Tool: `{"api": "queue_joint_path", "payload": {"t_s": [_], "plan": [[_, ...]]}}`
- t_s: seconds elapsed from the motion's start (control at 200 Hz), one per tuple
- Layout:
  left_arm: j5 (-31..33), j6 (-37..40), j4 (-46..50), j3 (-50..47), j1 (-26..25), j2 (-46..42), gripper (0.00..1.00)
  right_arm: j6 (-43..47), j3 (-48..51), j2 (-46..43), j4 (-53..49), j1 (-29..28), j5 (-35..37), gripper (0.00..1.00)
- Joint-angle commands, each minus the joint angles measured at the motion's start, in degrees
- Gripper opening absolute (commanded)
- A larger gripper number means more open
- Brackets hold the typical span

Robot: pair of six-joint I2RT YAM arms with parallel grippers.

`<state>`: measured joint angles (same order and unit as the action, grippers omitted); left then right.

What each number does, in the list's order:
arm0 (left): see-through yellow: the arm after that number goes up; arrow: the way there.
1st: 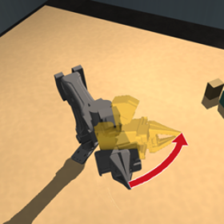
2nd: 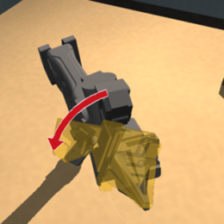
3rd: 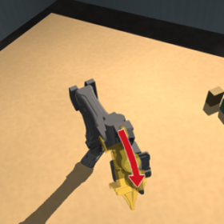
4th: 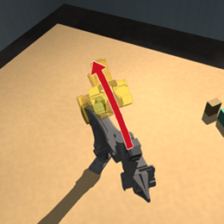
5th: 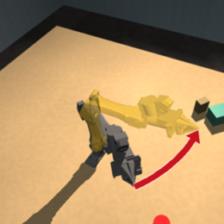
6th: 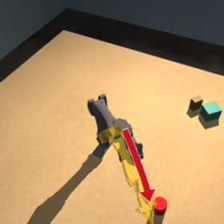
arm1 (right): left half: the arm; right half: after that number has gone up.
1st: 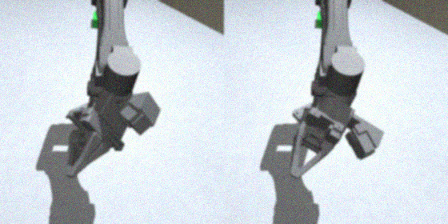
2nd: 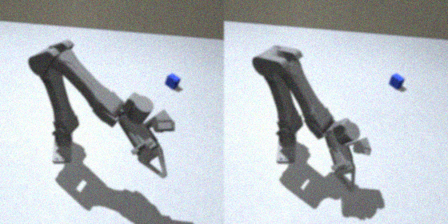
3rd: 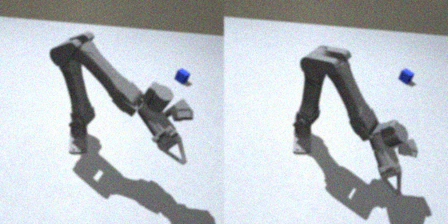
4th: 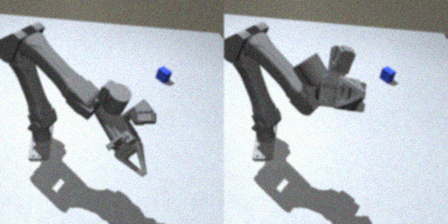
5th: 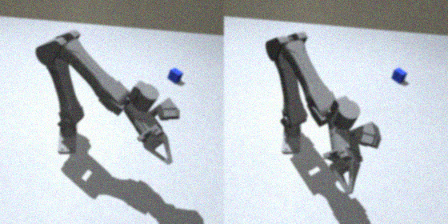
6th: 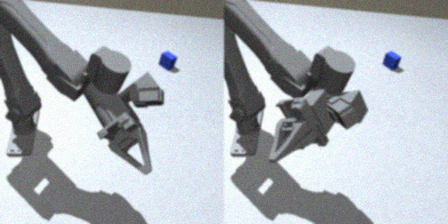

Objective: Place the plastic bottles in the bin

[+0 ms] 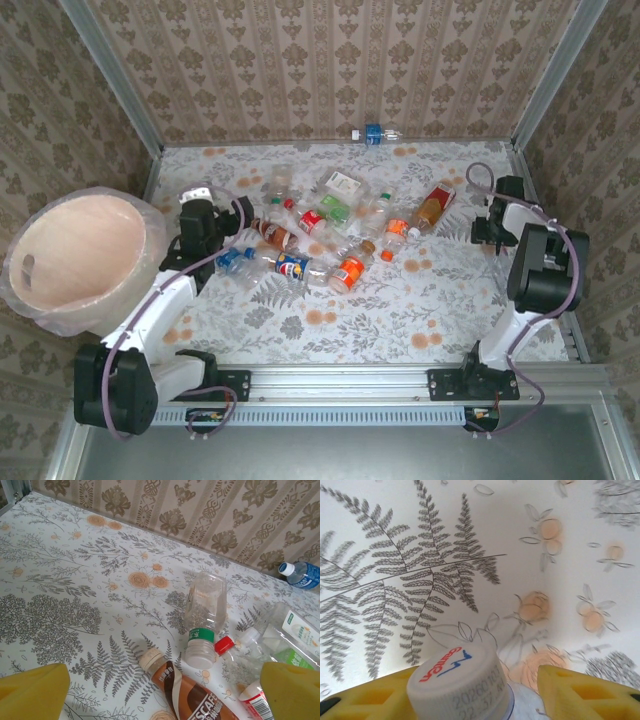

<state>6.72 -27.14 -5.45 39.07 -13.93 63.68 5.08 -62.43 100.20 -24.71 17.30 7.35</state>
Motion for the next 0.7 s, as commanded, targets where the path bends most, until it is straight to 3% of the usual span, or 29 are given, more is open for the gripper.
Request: {"api": "queue_joint_path", "payload": {"t_s": [0.0,0.16,0.36,0.535,0.695], "plan": [[-2.0,-1.99,-2.35,-0.3,-0.87,-0.76,1.0,-7.96,3.51,-9.58,4.77,-0.28,1.18,0.56],[-5.32,-1.71,-4.68,0.69,-3.24,0.15,1.0,-19.48,9.45,-21.76,10.41,-0.54,-3.63,0.54],[-12.25,-1.07,-8.5,2.71,-6.37,2.35,1.0,-36.87,16.55,-34.4,20.75,-1.16,-14.88,0.49],[-19.38,-0.42,-12.1,4.98,-10.55,5.31,1.0,-50.28,19.45,-38.3,28.33,-4.37,-27.16,0.49],[-26.86,0.92,-13.6,8.45,-14.99,9.18,1.0,-56.11,20.28,-39.29,31.42,-11.37,-29.72,0.49]]}}
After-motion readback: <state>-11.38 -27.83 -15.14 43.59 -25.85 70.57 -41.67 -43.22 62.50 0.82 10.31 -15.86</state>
